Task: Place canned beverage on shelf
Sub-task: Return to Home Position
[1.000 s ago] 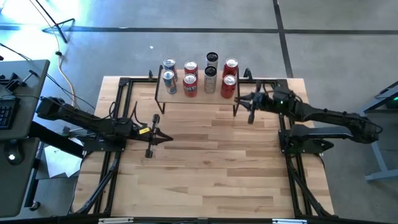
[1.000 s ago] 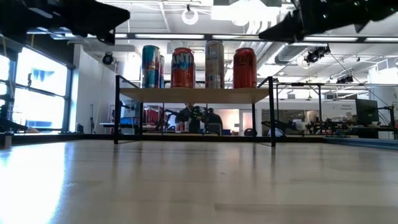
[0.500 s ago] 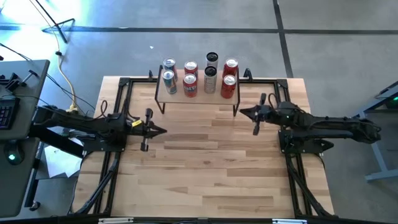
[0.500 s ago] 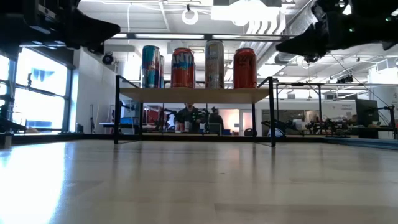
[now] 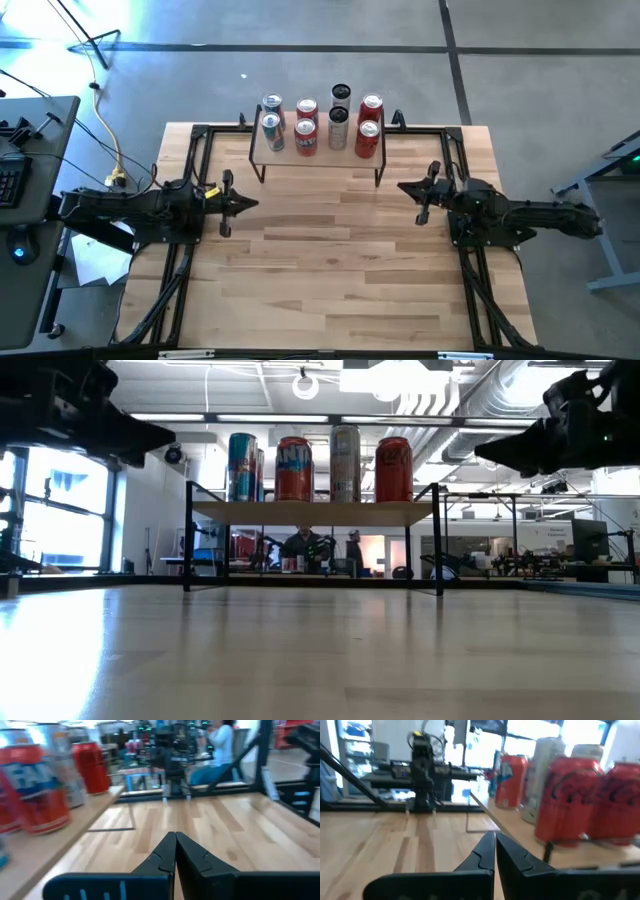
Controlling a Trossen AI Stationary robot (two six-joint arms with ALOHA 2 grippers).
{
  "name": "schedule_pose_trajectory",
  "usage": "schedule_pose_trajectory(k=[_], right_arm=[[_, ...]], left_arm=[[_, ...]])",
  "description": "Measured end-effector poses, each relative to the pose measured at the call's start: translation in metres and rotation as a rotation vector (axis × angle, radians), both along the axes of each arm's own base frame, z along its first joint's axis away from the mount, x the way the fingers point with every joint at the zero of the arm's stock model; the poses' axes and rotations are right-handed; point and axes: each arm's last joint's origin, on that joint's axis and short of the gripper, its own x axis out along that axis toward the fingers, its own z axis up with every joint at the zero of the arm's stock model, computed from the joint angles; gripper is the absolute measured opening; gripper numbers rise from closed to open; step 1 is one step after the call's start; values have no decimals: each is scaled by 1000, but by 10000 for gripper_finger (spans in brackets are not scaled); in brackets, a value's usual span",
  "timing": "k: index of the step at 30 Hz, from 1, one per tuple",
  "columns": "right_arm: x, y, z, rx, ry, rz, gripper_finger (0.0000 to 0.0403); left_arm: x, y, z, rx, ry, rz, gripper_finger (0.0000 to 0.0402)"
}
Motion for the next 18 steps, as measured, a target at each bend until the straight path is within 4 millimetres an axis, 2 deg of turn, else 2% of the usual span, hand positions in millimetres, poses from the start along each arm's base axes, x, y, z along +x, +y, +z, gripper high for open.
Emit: schedule_pose_trajectory(k=[9,13,16,18], right_arm=[[-9,1,0,5,-15,-27,0],[-13,1,3,-1,-51,-28,0],[-15,2,1,-1,-31,-29,0],[-16,2,0,9,-29,-36,0]], left_arm=[[-21,3,6,-1,-100,59,0],[-20,3,2,-16,-85,52,0],[-17,5,-11,-17,-85,77,0],[-16,6,-12,-23,-82,89,0]])
